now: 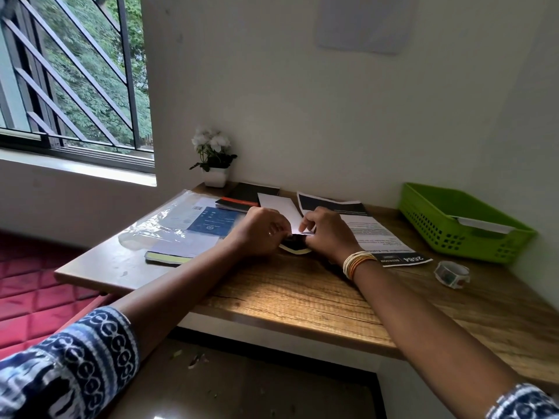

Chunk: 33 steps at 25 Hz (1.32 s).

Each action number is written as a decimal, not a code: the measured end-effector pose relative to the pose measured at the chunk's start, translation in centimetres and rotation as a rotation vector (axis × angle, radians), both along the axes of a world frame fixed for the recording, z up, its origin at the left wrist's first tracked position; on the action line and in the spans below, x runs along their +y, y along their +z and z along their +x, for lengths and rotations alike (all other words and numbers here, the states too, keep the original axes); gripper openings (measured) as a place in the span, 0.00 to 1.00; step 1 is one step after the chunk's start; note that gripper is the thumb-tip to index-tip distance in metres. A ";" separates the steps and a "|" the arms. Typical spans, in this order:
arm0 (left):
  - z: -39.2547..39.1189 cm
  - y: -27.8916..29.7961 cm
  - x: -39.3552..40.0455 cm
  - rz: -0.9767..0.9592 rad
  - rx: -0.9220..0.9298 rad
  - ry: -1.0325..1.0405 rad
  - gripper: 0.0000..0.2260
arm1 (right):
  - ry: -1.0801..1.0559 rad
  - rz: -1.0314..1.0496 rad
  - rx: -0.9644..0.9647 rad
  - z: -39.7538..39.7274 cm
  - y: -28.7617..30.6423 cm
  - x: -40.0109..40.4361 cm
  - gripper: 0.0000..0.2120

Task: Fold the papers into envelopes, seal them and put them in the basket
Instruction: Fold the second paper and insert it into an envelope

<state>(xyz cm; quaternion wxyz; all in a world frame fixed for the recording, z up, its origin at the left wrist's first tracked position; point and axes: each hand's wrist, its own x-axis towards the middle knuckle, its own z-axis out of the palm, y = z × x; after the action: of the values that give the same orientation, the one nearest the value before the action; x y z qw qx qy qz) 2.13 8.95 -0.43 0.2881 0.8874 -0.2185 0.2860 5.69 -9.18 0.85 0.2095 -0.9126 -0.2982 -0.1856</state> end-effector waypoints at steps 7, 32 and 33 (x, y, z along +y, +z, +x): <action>0.5 -0.3 0.5 -0.106 -0.036 0.100 0.03 | 0.169 0.011 0.471 0.0 1.5 -3.0 0.24; 0.4 0.0 0.8 0.311 0.224 0.111 0.09 | 0.109 -0.065 0.138 -1.1 0.7 -0.8 0.07; 0.4 0.0 0.8 0.344 0.226 0.111 0.11 | 0.101 -0.089 0.129 -1.3 0.8 -0.7 0.08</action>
<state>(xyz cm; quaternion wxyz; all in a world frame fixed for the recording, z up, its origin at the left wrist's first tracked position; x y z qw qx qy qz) 2.52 9.77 -0.41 0.1389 0.9606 -0.1813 0.1585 4.42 -9.89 1.64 0.1966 -0.9148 -0.3377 -0.1022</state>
